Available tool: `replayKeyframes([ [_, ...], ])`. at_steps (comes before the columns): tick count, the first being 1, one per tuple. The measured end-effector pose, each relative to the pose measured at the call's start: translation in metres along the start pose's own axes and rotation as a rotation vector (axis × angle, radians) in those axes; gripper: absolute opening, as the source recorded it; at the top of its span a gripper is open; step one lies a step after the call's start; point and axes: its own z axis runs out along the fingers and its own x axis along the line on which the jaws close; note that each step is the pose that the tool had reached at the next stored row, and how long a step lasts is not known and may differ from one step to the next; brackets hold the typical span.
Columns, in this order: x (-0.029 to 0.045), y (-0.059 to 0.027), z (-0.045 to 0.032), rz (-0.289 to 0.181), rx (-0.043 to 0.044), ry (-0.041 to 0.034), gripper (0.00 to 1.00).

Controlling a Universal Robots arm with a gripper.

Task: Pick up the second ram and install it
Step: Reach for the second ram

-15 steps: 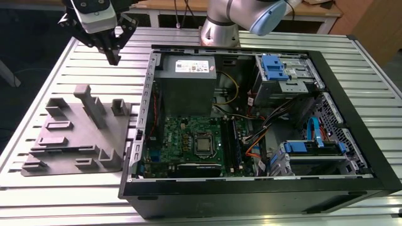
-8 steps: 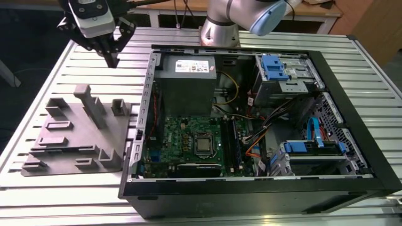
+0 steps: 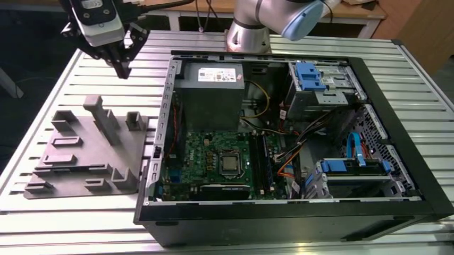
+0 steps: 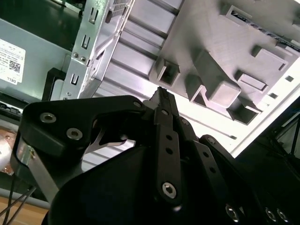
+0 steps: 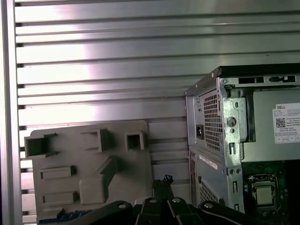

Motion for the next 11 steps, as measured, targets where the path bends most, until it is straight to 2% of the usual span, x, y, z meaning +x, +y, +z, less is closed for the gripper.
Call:
replayKeyframes([
  [11,0.0149,-0.0021,0.0077,0.0,-0.0001,-0.0001,0.07],
])
